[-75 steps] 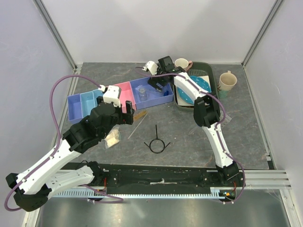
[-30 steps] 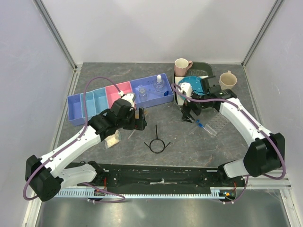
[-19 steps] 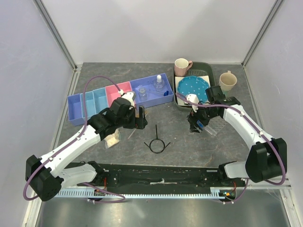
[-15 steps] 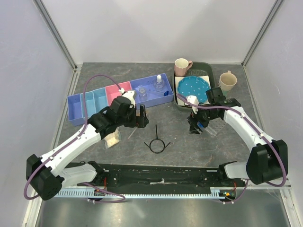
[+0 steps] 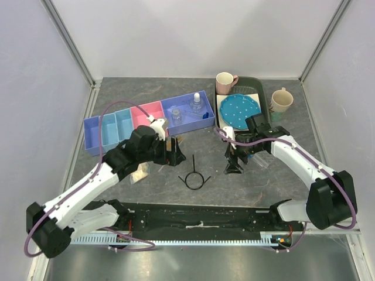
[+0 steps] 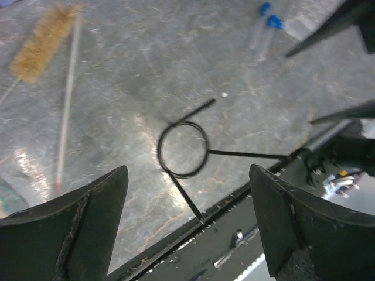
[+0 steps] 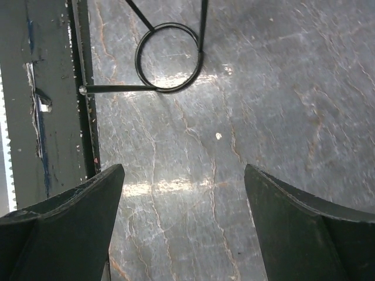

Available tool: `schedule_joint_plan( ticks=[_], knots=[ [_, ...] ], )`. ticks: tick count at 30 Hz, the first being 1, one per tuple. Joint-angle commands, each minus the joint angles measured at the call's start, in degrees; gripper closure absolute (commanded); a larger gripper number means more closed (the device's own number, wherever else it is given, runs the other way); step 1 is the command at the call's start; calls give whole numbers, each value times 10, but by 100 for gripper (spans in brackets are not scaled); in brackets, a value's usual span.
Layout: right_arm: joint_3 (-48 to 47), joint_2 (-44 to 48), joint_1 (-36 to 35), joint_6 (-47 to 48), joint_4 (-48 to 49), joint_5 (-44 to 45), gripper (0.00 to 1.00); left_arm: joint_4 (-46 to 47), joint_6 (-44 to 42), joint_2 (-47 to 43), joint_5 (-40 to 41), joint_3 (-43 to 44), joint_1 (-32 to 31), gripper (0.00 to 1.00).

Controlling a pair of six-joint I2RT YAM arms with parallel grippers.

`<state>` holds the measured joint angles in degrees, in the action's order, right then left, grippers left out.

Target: Organize the chemistry lab equipment

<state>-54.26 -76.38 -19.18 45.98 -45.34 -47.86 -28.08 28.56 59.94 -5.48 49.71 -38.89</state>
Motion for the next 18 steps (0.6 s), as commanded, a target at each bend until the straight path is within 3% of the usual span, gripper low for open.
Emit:
schedule_joint_plan(
  ticks=[1,6,11,18],
  knots=[
    [18,22,-18,45,22,-52,9,54,26,-94,-116,-37,2,10],
    [25,34,-27,55,25,-65,9,72,41,-155,-159,-78,2,10],
    [36,45,-33,26,47,-80,8,158,58,-242,-141,-163,1,12],
    [49,54,-33,-33,97,-82,8,181,59,-247,-109,-213,-12,13]
  ],
)
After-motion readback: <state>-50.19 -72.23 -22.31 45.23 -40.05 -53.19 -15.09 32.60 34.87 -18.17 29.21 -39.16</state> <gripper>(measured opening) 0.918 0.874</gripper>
